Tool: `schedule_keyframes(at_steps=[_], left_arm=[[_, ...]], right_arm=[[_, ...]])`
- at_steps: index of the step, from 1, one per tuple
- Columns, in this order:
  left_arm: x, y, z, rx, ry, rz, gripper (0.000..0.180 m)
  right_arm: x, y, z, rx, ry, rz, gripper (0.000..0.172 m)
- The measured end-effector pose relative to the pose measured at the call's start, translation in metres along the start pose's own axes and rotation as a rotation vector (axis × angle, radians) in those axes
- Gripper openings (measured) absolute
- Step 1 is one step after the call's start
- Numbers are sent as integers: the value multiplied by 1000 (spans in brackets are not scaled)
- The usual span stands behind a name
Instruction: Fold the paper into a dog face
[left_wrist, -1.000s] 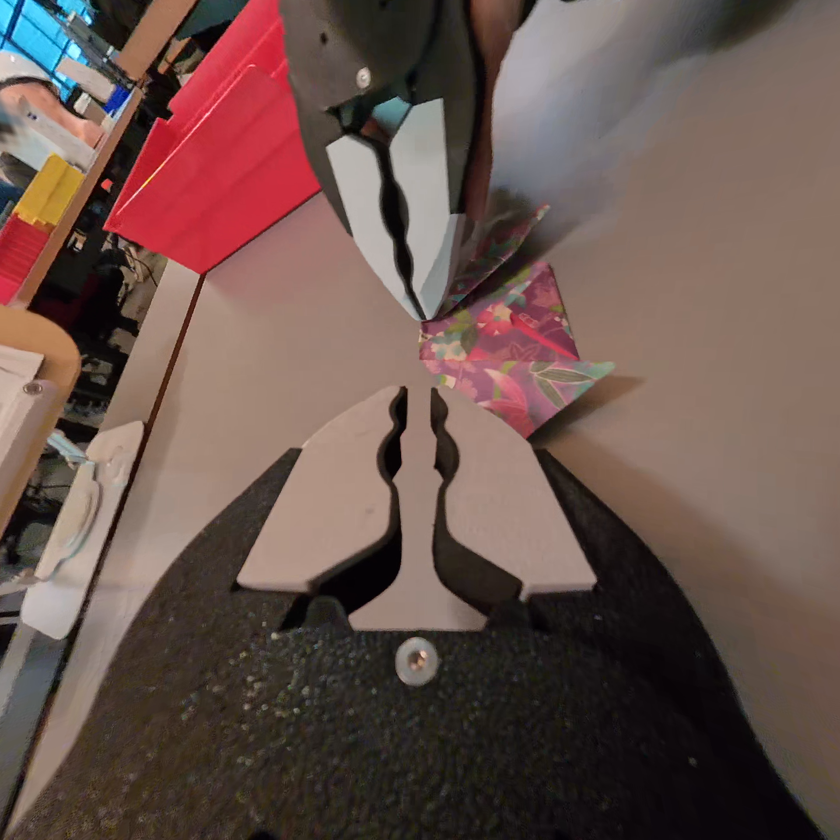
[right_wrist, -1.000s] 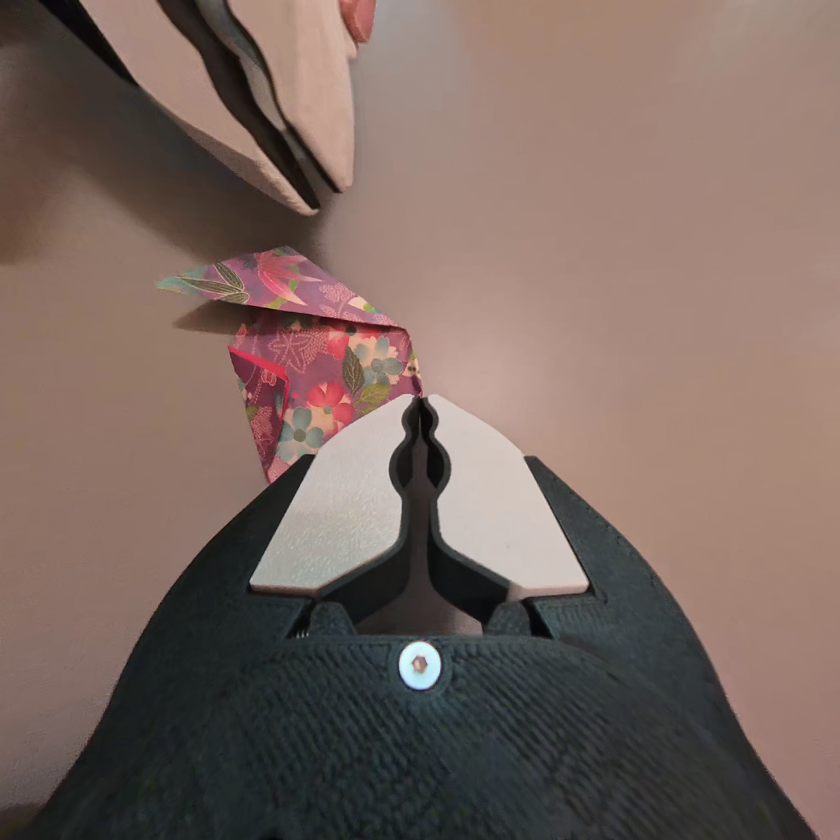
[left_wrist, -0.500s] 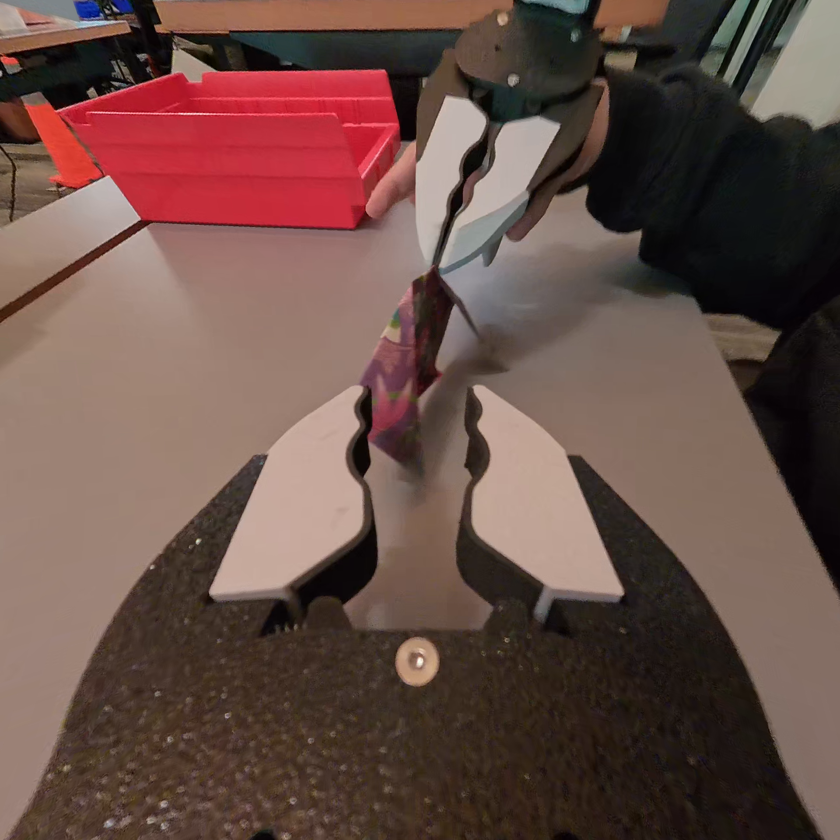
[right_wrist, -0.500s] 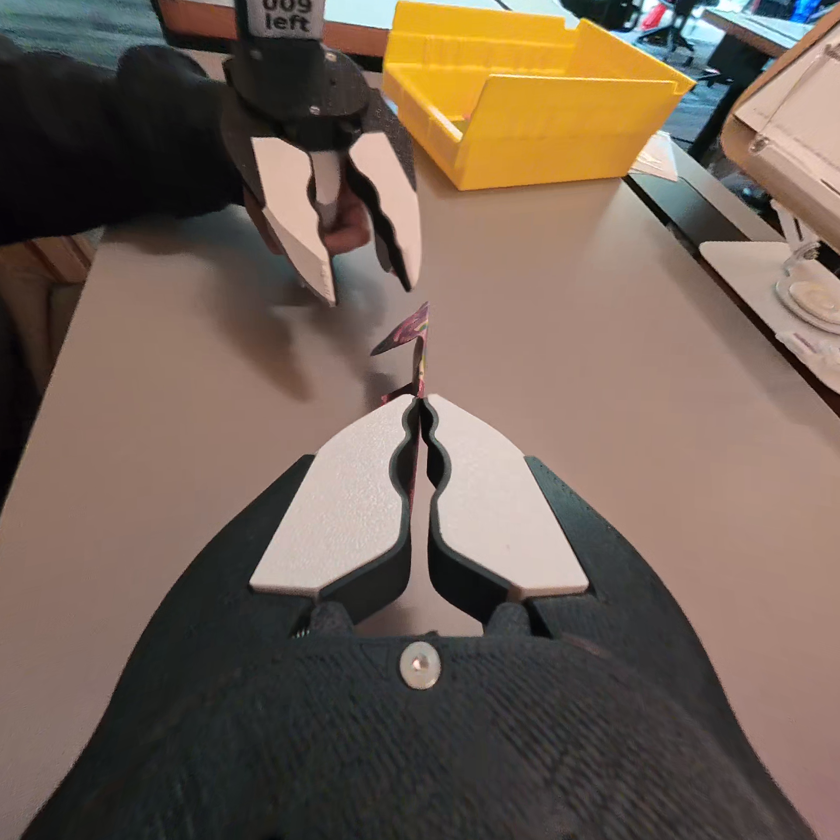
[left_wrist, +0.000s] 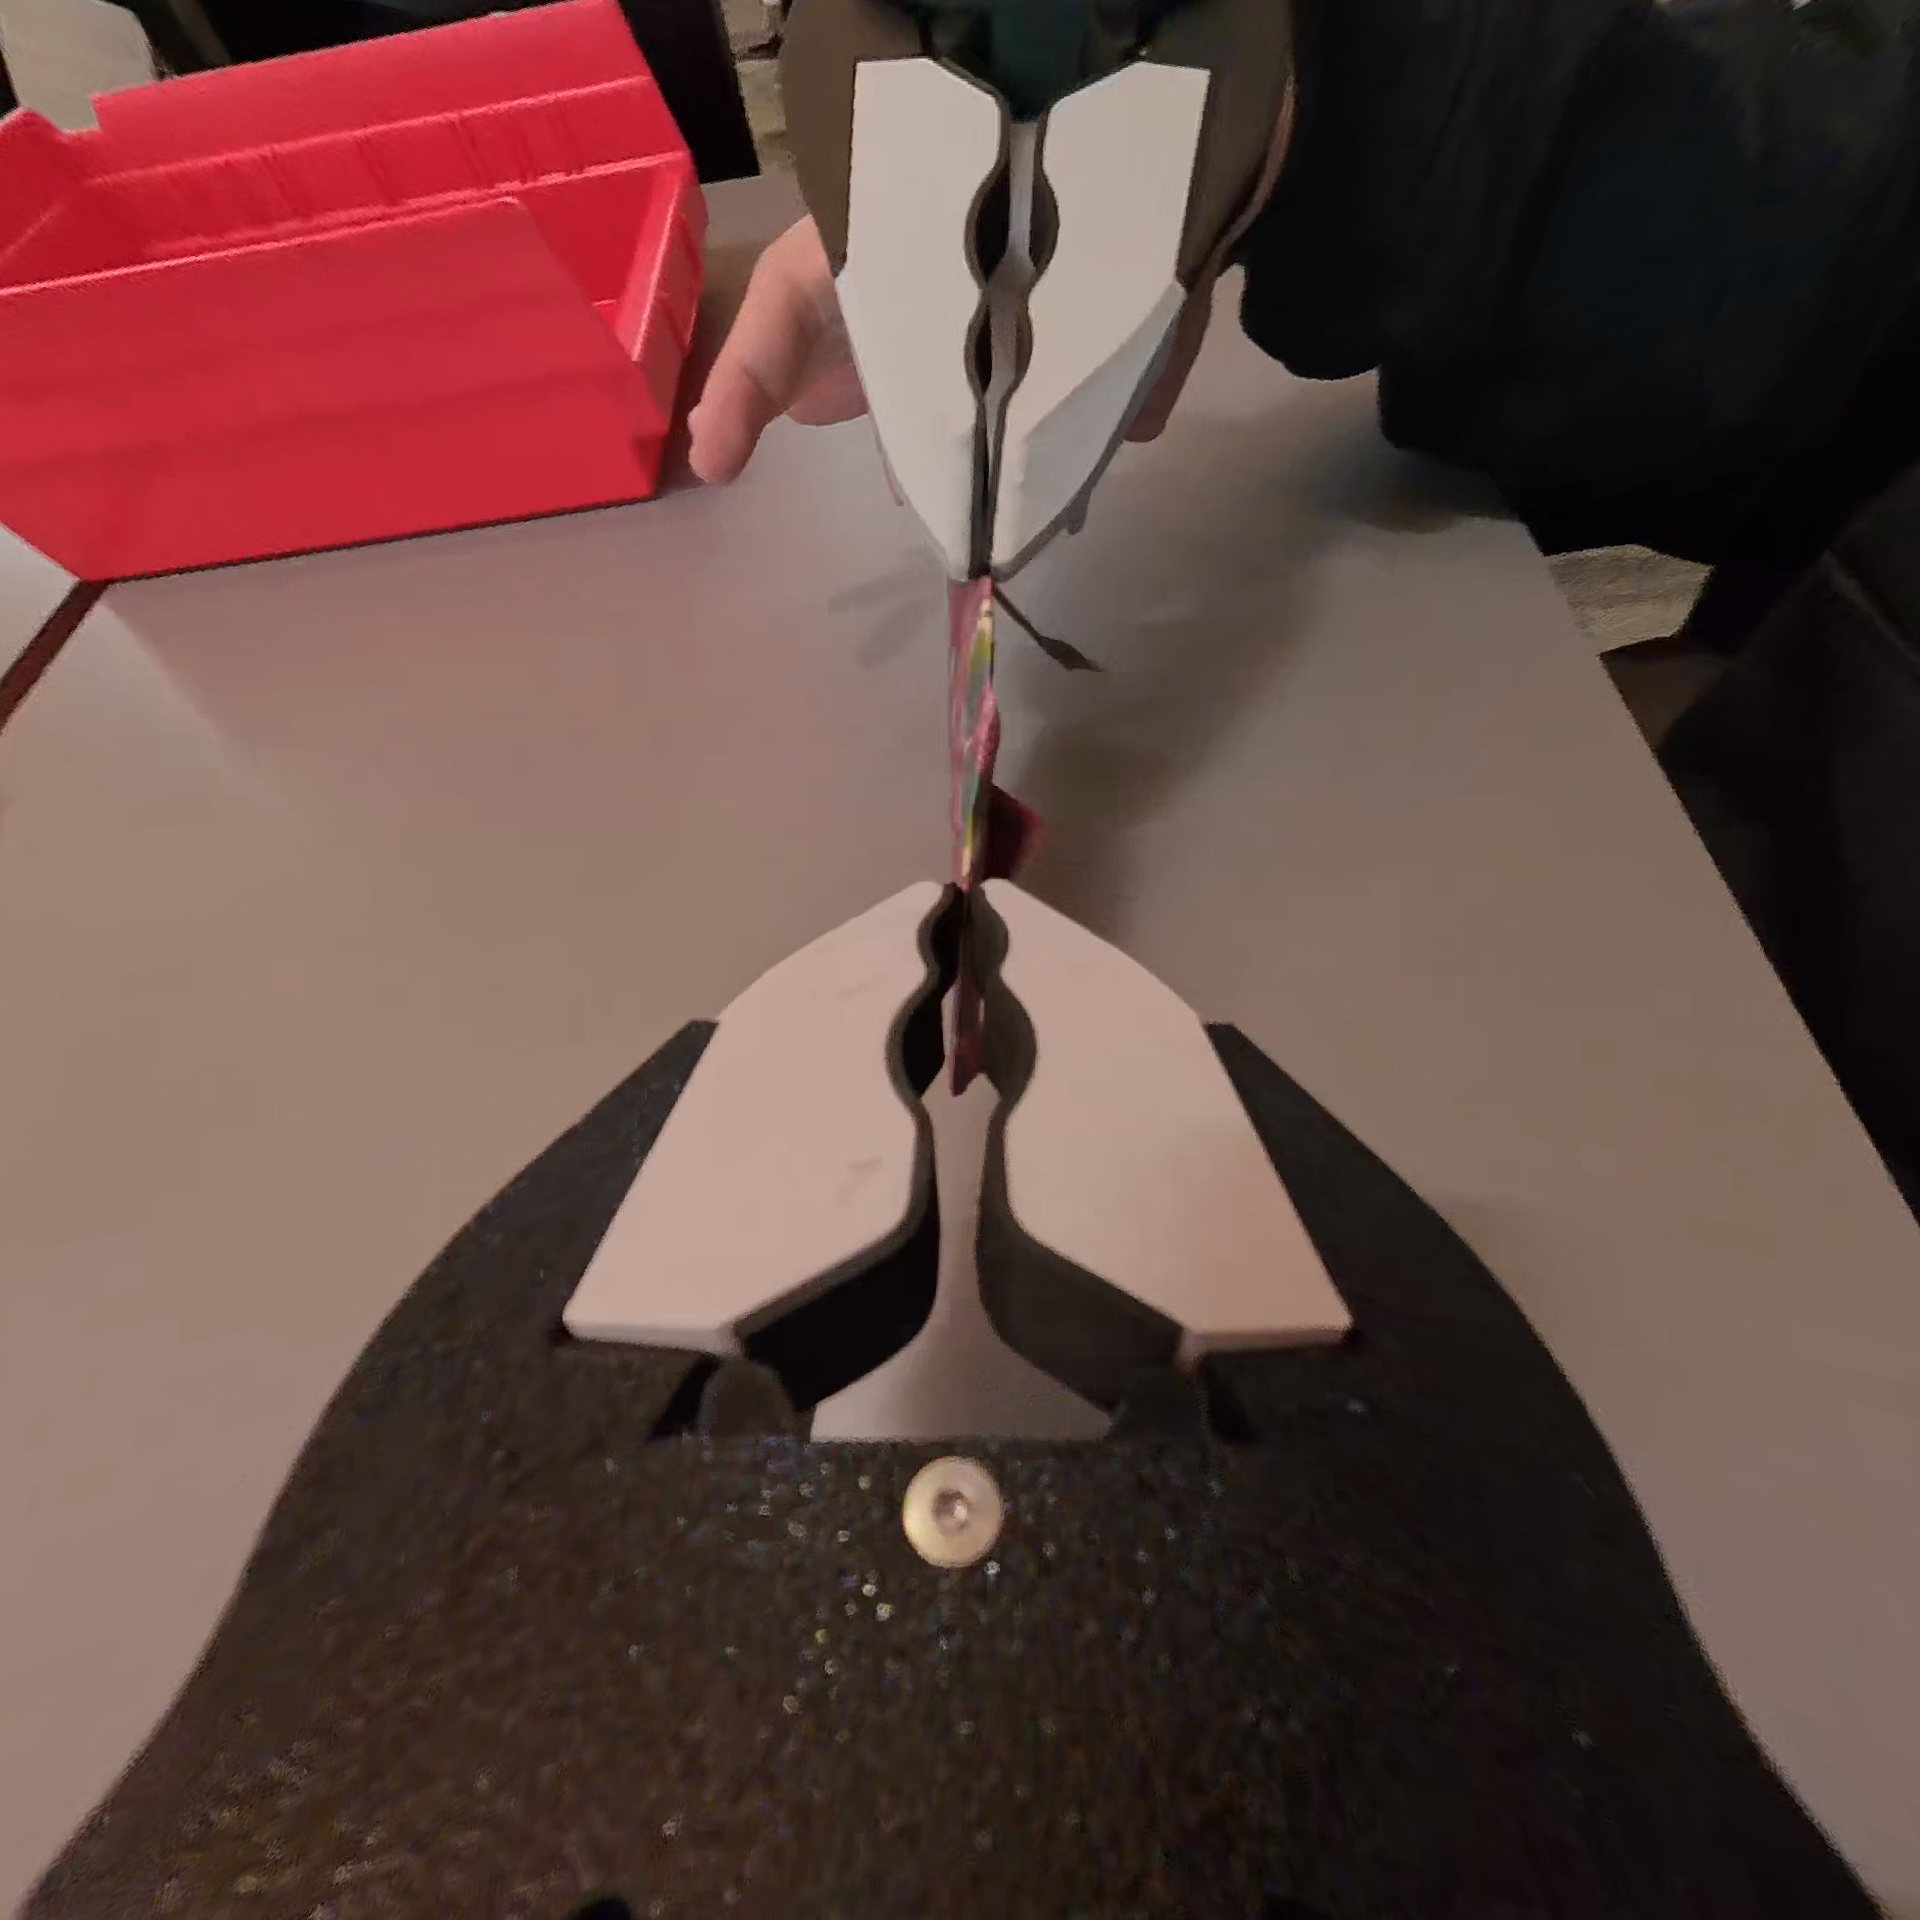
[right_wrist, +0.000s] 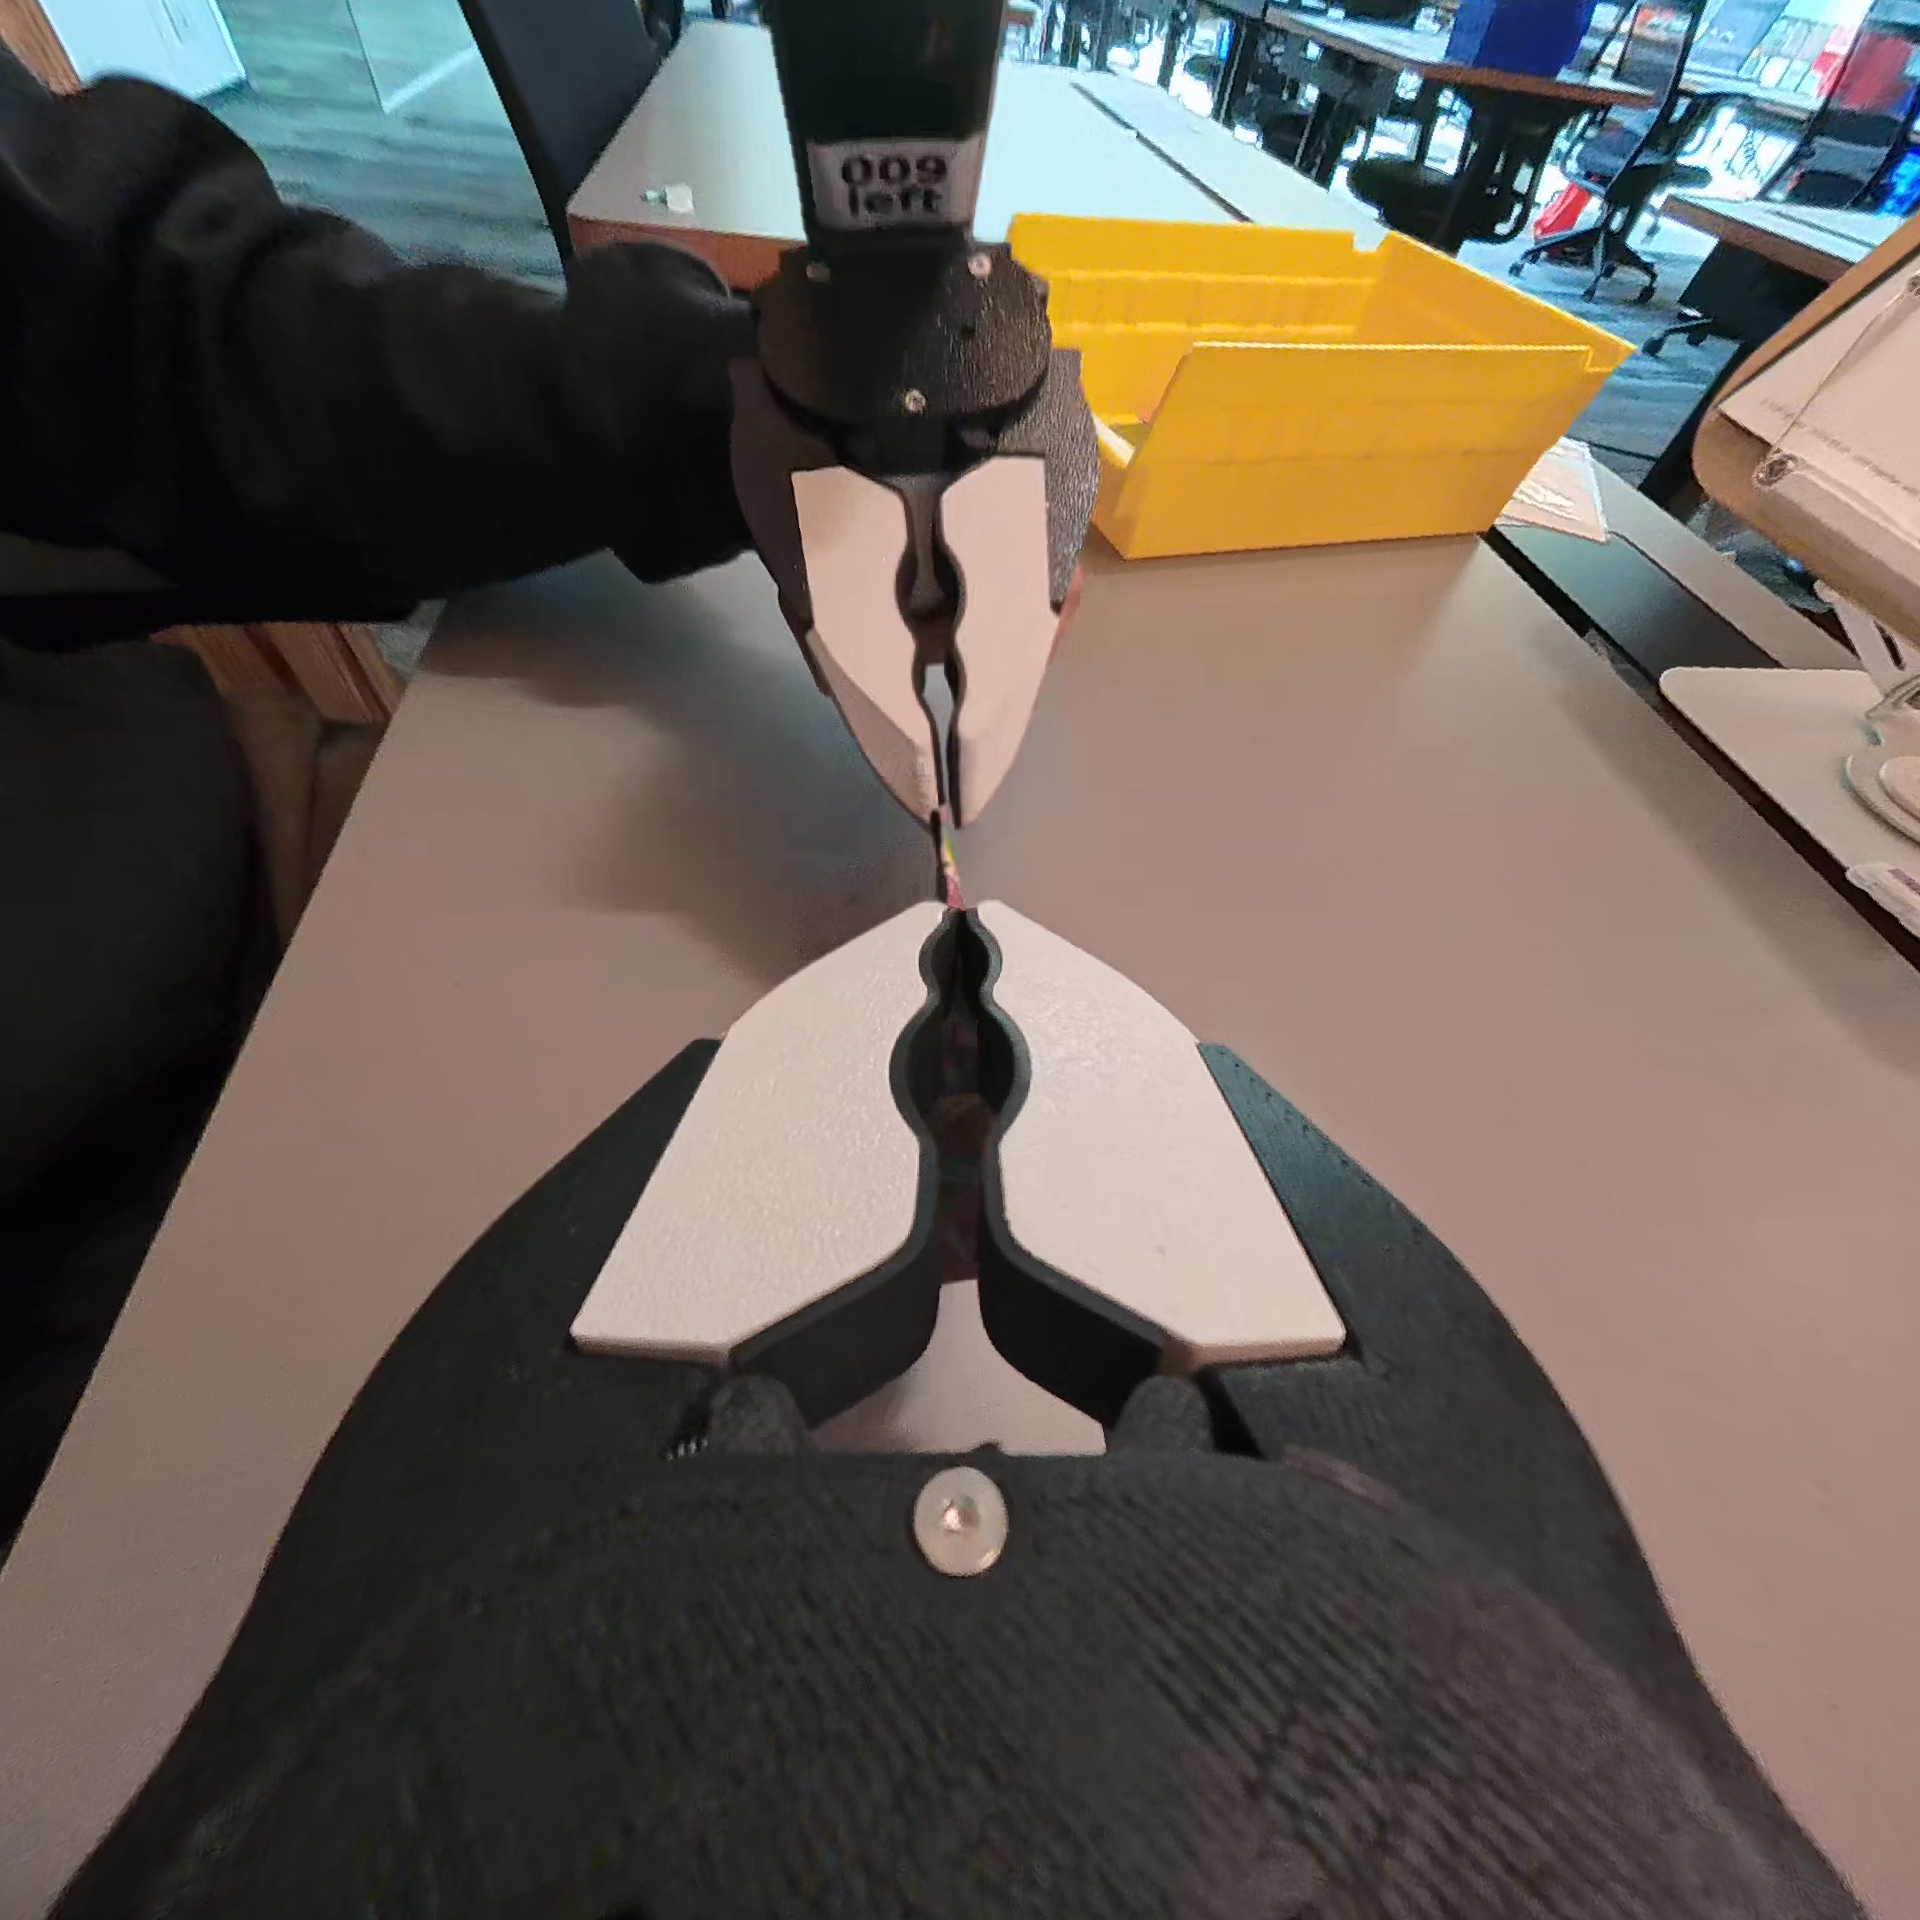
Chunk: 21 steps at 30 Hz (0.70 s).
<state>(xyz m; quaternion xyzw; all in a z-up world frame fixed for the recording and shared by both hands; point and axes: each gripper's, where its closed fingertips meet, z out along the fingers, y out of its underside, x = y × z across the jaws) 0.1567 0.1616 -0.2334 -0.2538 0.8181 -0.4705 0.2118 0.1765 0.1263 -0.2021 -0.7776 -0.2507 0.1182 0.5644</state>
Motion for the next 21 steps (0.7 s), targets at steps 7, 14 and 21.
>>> schedule_keyframes(at_steps=[7, 14, 21], left_arm=[[1, -10, -7, 132, 134, -244, 0], [3, -26, -21, 219, 290, -386, 0], [3, -27, -21, 180, 294, -348, 0]], right_arm=[[23, 3, -30, 58, 110, 76, 28], [16, -1, -31, 121, 40, 188, 25], [8, 4, -22, 100, -39, 263, 1]])
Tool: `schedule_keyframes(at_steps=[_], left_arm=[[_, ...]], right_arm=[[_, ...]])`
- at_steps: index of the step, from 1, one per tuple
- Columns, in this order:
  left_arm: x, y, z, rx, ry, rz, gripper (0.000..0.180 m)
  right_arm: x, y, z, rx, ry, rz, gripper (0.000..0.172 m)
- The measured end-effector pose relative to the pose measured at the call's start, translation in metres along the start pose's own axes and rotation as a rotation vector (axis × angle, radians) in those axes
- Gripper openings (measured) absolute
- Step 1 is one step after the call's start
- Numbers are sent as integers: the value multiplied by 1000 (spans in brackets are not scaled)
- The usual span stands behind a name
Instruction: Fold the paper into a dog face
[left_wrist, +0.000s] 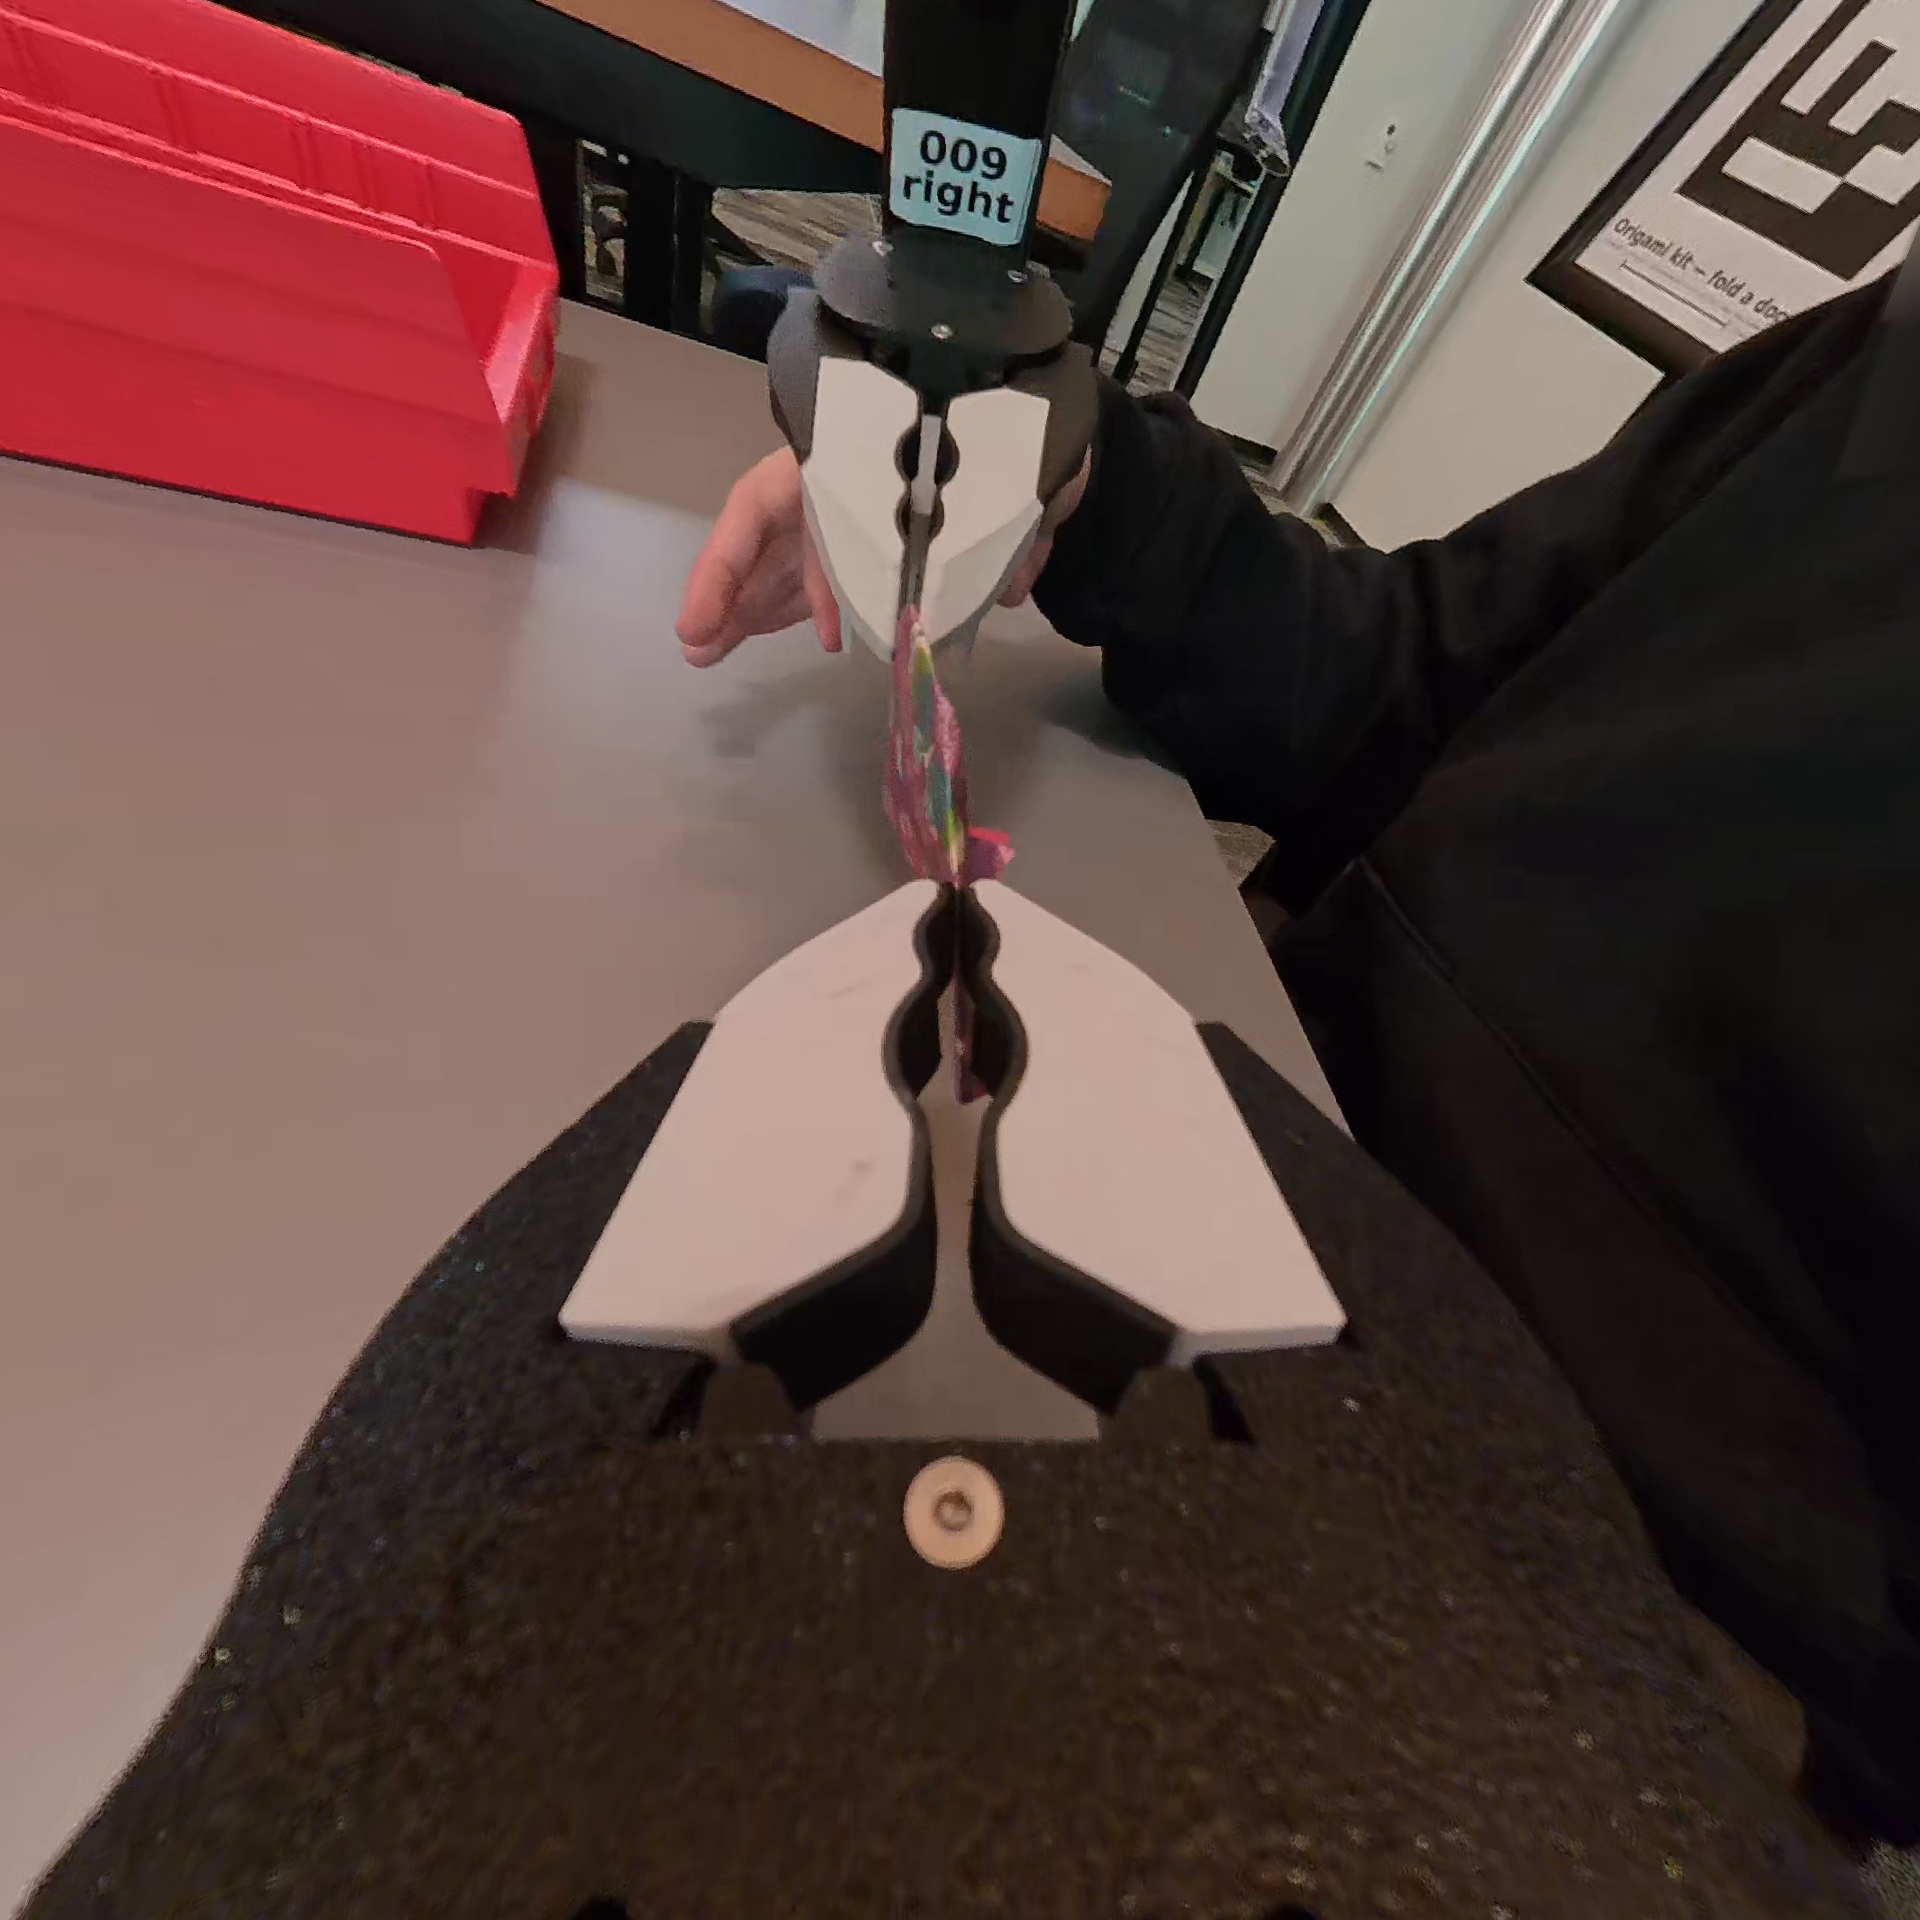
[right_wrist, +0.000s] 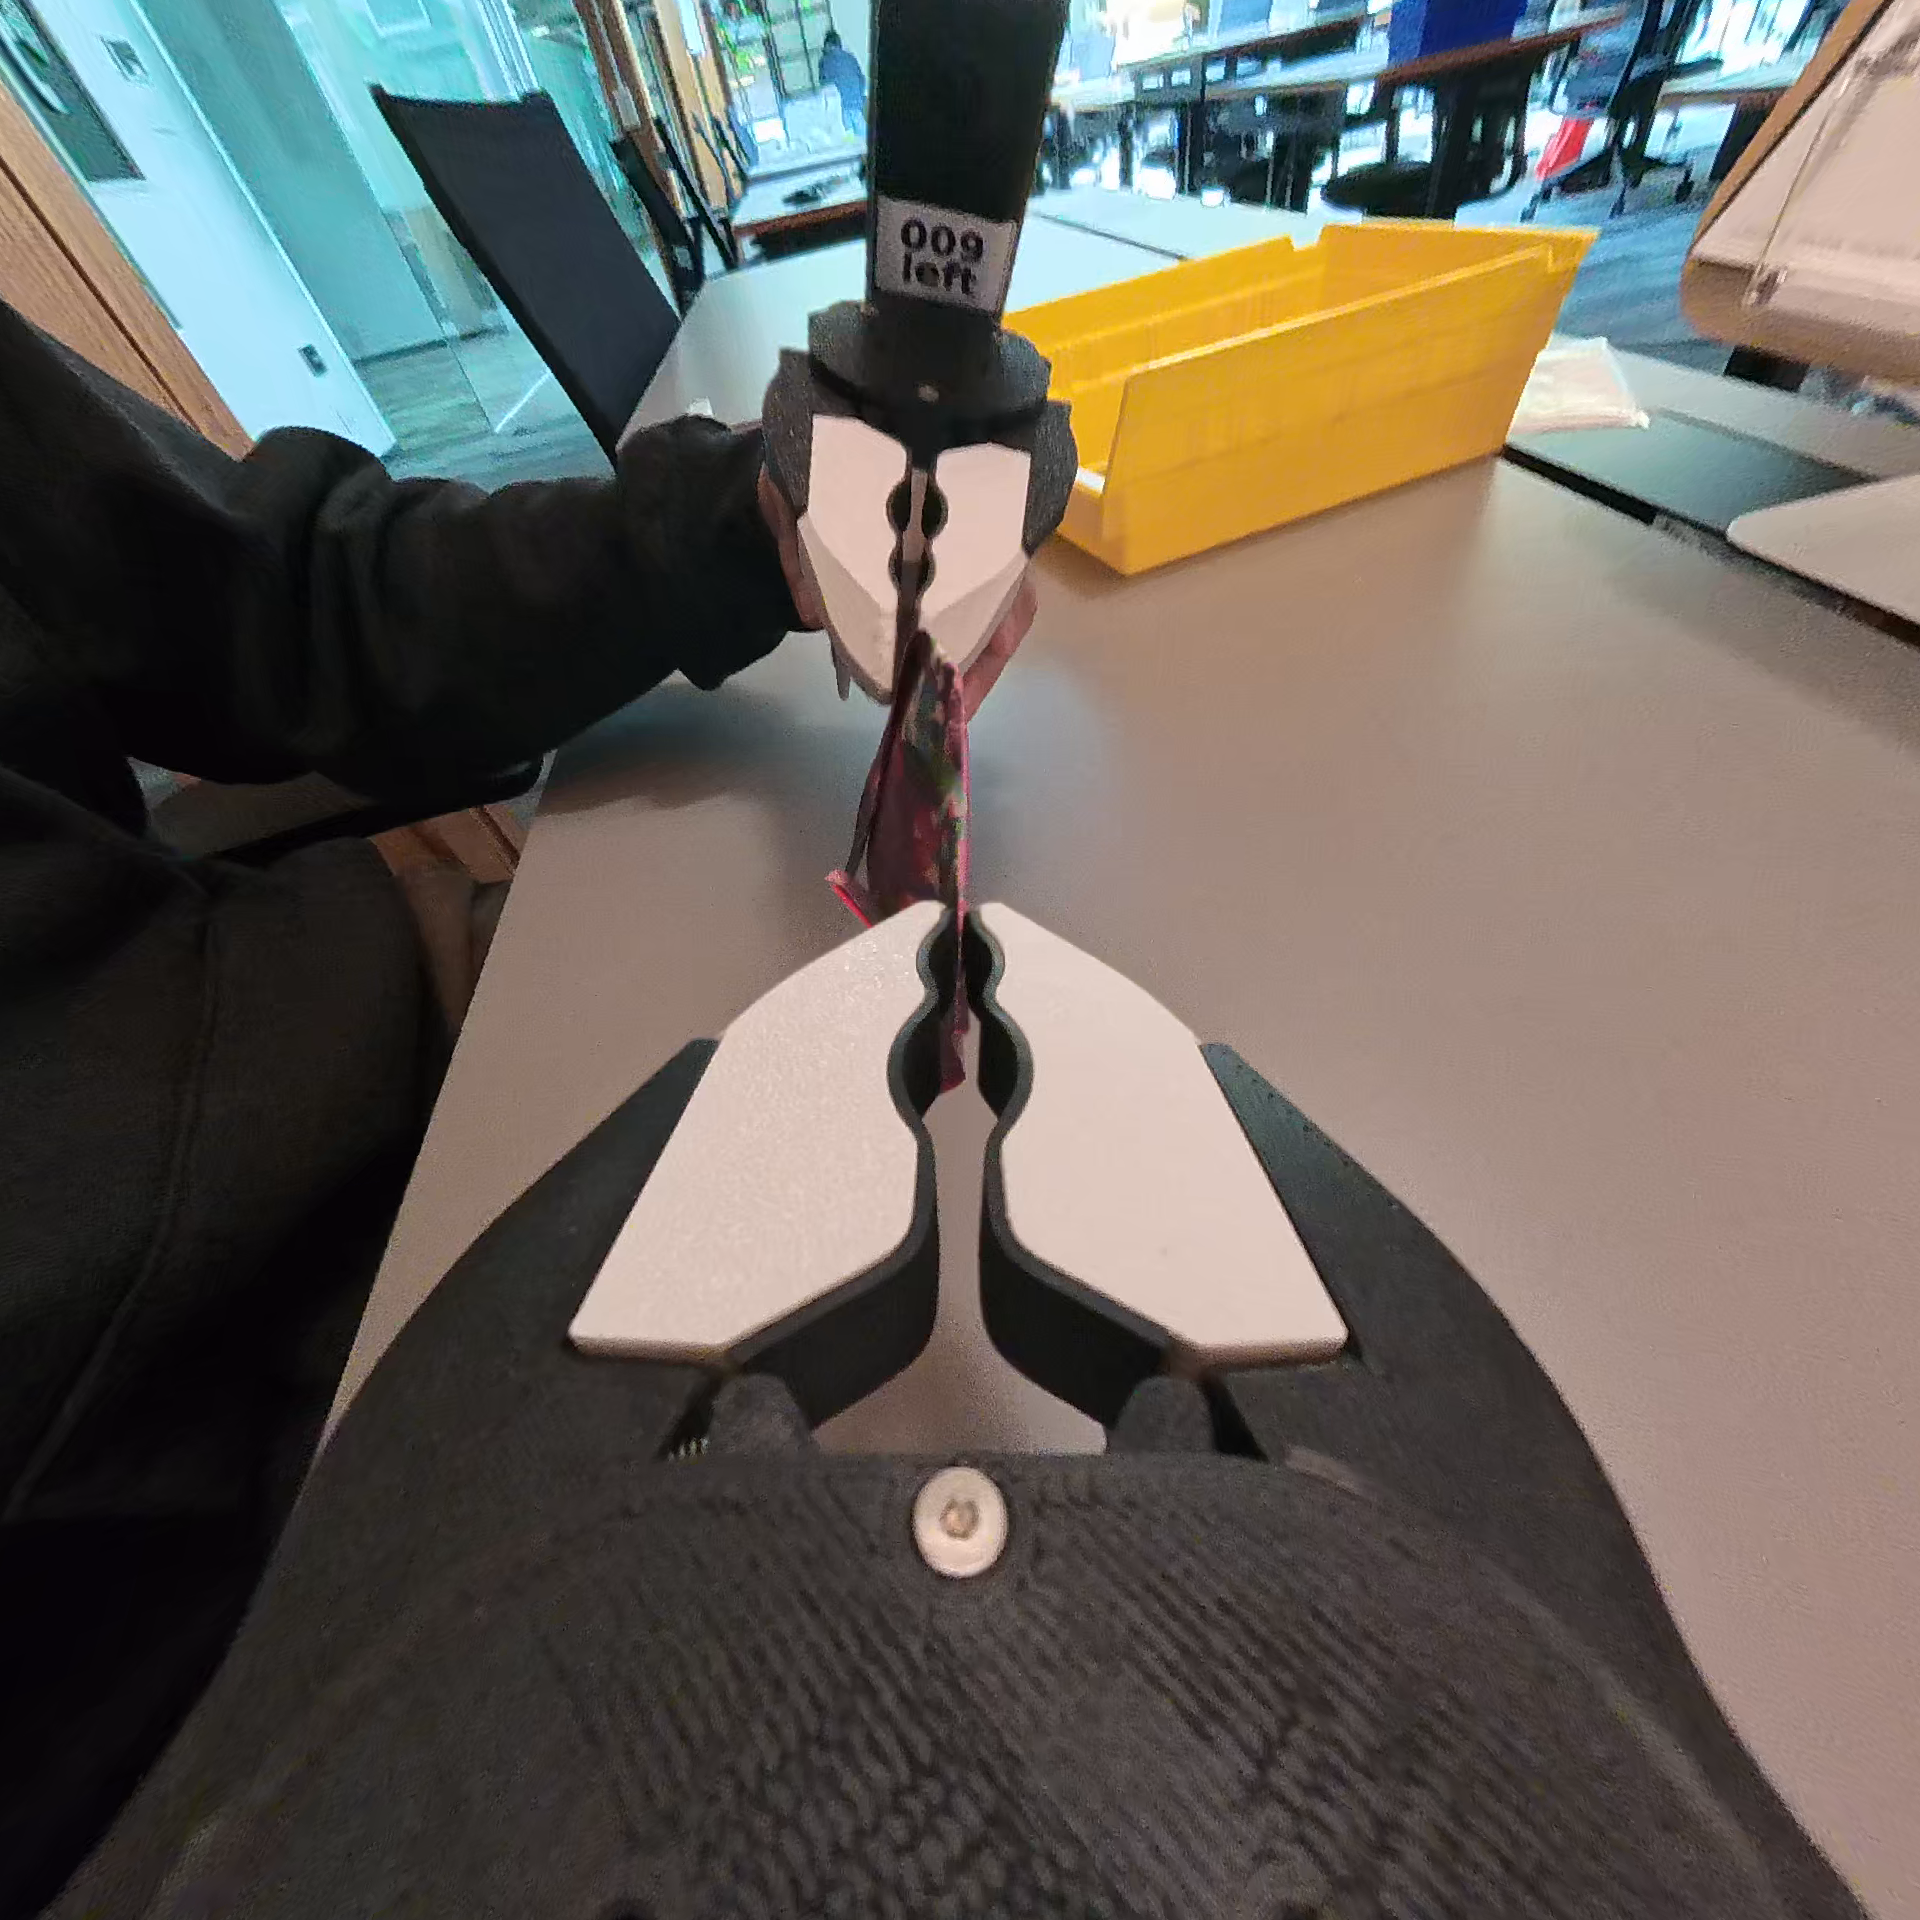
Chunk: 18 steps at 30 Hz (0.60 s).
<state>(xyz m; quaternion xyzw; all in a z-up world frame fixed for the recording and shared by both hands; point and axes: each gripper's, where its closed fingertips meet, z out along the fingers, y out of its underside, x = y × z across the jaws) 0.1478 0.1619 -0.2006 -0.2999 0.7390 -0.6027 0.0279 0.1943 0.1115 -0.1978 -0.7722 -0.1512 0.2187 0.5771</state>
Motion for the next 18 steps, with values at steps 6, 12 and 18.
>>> schedule_keyframes(at_steps=[6, 12, 18], left_arm=[[-23, -8, -6, 56, -224, 100, 23], [-37, 1, -20, -8, -484, 260, 33], [-29, 14, -16, -62, -500, 351, 31]], right_arm=[[25, -1, -9, -14, 131, 122, 0], [70, -57, -110, 413, 450, 321, 0], [151, -45, -238, 685, 769, 658, 0]])
